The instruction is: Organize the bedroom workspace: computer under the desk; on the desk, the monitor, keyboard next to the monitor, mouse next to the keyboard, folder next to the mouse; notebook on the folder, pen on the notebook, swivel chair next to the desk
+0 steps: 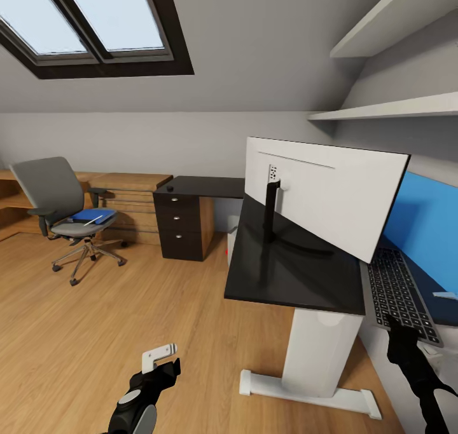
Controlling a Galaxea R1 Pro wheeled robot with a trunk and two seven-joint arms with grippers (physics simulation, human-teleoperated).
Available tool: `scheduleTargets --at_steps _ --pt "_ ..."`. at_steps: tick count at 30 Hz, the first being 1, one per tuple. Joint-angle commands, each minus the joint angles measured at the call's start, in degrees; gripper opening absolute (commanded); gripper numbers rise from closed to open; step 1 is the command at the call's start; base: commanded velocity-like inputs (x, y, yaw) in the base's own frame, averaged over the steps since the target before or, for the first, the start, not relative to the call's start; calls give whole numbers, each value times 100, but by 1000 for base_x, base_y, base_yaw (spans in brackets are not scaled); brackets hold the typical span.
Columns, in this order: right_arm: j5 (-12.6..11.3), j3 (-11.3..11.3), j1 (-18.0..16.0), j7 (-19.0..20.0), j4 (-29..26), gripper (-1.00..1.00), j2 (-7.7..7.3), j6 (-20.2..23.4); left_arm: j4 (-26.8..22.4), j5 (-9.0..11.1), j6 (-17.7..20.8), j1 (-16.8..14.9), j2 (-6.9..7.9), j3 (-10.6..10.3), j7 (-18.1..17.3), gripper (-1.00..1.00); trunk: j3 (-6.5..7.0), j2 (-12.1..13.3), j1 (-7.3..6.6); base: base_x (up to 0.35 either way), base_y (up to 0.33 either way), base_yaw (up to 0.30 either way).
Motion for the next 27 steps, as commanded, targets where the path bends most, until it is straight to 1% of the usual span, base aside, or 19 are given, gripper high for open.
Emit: scheduleTargets --at_steps 1,8,16,21,27 --pt "-6 -15 -4 4 4 -100 1 34 -8 53 11 -4 2 -9 50 100 -6 -3 -1 0 -11 0" --pt "-6 -14 -4 6 5 -100 1 33 -8 57 11 -3 2 -6 50 100 -6 -3 -1 0 -101 0" --pt "-6 -9 -4 6 2 -100 1 33 -8 61 13 -4 2 0 49 100 -6 -3 -1 0 -23 0" --pt "-6 -2 -4 7 3 -100 1 33 -8 61 14 -4 2 -1 53 100 -6 -3 -1 0 -155 0" --pt "-6 2 -4 7 2 -100 8 33 -8 57 14 -4 2 0 68 100 -6 -3 -1 0 -26 0"
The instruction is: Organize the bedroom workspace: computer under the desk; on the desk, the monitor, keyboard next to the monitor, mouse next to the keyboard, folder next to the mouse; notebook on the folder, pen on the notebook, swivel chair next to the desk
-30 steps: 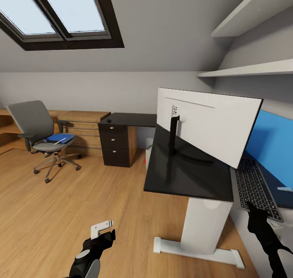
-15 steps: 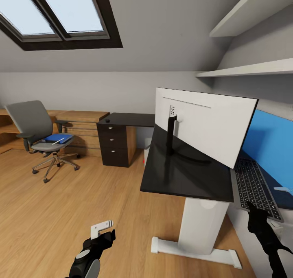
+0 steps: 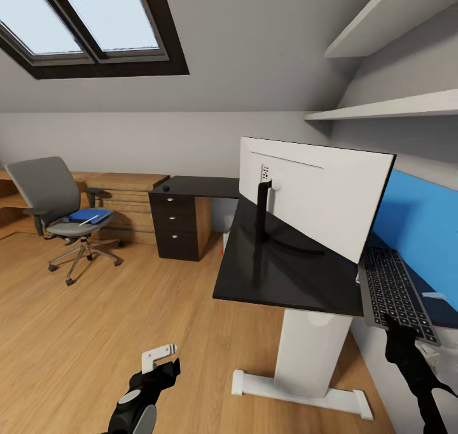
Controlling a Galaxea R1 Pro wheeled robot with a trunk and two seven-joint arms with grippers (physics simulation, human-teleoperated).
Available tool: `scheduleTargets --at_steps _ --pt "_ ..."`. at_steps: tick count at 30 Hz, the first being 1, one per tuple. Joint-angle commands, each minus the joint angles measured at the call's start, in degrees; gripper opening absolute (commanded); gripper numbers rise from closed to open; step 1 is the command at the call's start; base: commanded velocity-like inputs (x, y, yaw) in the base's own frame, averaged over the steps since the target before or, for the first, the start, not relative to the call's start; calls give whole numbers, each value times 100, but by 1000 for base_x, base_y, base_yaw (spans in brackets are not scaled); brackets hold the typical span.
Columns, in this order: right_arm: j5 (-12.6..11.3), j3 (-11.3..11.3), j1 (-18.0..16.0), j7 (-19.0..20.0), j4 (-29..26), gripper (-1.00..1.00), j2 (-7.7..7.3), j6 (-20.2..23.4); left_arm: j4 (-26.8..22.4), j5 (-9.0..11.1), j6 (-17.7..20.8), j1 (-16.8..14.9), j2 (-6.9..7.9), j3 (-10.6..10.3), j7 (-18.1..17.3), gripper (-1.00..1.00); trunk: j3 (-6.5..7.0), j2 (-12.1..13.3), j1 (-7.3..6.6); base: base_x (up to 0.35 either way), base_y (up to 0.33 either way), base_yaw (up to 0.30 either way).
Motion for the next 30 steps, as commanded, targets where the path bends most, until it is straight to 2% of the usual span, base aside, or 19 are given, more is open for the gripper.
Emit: scheduleTargets --at_steps 1,10,19,30 --pt "5 -58 -6 5 4 -100 -2 29 -9 52 13 -3 2 -8 51 100 12 38 -23 0 -4 0" --pt "5 -60 -6 5 4 -100 -5 29 -9 49 15 -3 2 -10 52 100 174 398 -220 0 0 0" --pt "5 -67 -6 5 4 -100 -5 29 -9 54 11 -3 4 -9 45 100 174 398 -220 0 0 0" --pt "5 -64 -6 5 -4 -100 -5 29 -9 52 14 -3 7 -8 36 100 174 398 -220 0 -91 0"
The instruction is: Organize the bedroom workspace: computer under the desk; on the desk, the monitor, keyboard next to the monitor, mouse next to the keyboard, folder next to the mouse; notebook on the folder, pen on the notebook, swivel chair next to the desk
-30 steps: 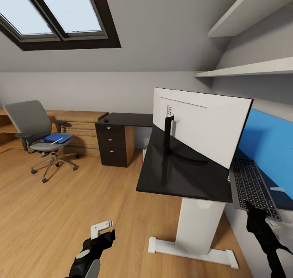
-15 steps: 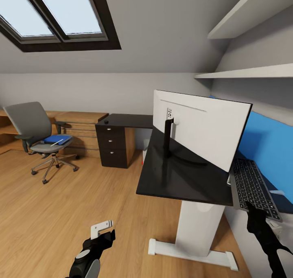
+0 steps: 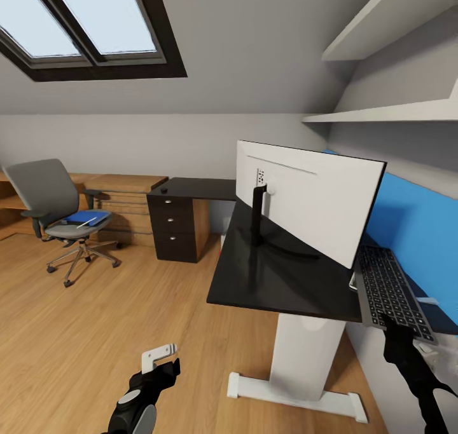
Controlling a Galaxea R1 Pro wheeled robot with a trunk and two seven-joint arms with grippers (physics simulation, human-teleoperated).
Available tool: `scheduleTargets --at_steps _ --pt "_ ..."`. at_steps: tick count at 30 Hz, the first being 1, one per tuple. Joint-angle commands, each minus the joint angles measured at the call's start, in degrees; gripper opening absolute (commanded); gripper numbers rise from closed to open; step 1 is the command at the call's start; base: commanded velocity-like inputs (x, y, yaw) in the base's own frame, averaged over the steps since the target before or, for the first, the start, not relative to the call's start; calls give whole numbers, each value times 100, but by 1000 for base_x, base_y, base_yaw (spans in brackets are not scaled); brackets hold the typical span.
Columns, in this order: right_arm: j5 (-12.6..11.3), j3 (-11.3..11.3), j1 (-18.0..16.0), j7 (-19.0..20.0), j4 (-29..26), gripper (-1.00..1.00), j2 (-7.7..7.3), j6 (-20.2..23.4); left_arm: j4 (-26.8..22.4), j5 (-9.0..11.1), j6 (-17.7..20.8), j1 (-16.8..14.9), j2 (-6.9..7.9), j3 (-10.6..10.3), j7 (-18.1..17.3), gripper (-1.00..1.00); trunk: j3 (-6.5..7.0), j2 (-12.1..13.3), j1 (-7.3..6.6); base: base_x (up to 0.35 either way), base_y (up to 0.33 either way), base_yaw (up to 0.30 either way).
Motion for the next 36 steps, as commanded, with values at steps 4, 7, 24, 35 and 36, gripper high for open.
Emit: scheduleTargets --at_steps 4,7,24,35,36 --pt "-6 -36 -7 5 -68 -100 1 -226 -9 57 12 -3 5 -8 48 100 -6 -3 -1 0 -4 0" --pt "-3 -44 -7 1 -184 -100 1 -226 -9 57 13 -3 4 -8 48 100 -6 -3 -1 0 0 0" --pt "-2 -66 -7 6 -316 -100 1 -226 -9 57 7 -3 3 -8 48 100 -6 -3 -1 -3 0 0" --pt "-2 -66 -7 7 -316 -100 1 -226 -9 57 9 -3 6 -8 48 100 -6 -3 -1 -279 0 0" --pt "-2 -66 -7 7 -316 -100 1 -226 -9 57 10 -3 6 -8 48 100 -6 -3 -1 -333 0 0"
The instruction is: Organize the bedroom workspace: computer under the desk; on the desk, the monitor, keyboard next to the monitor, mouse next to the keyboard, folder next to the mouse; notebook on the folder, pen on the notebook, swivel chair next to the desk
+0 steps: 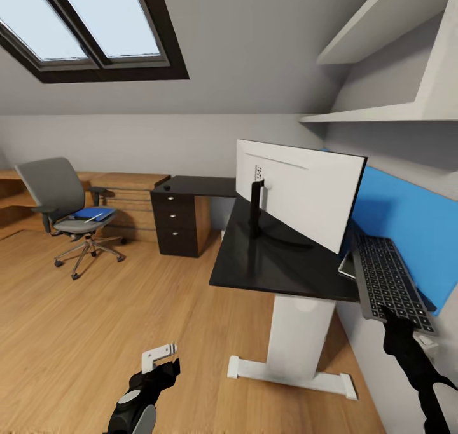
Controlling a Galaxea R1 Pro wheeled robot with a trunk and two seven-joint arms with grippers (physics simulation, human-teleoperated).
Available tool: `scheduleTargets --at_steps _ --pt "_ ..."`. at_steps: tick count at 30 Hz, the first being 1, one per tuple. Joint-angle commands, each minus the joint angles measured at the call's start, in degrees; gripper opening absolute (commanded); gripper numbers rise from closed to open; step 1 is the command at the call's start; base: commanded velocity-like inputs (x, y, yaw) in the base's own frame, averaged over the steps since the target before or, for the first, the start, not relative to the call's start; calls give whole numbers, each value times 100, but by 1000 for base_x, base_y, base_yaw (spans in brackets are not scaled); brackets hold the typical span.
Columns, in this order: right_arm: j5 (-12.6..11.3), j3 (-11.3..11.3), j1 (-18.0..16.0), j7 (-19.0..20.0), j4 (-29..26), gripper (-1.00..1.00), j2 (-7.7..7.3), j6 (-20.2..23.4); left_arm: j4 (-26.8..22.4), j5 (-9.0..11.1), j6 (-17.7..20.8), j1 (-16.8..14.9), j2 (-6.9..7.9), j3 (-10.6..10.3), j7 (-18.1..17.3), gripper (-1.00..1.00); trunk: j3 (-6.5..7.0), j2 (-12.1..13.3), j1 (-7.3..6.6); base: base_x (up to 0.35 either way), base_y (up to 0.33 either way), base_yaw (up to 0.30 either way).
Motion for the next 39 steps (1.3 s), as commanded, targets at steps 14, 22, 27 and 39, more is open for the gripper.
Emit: scheduleTargets --at_steps 14,22,27,39 --pt "-7 -171 -6 6 10 -100 16 -190 -9 52 12 -3 2 -8 49 100 -6 -3 -4 -325 106 0" --pt "-7 -170 -6 13 11 -100 24 -190 -9 52 8 -3 2 -7 49 100 -6 -3 -4 -294 196 0" --pt "10 -160 -6 29 11 -100 47 -191 -9 54 12 -3 2 -8 49 100 -6 -3 -4 -282 189 0" --pt "73 -130 1 45 0 -100 203 -173 -9 52 10 -3 2 -8 50 100 -6 -3 -4 -44 23 0"
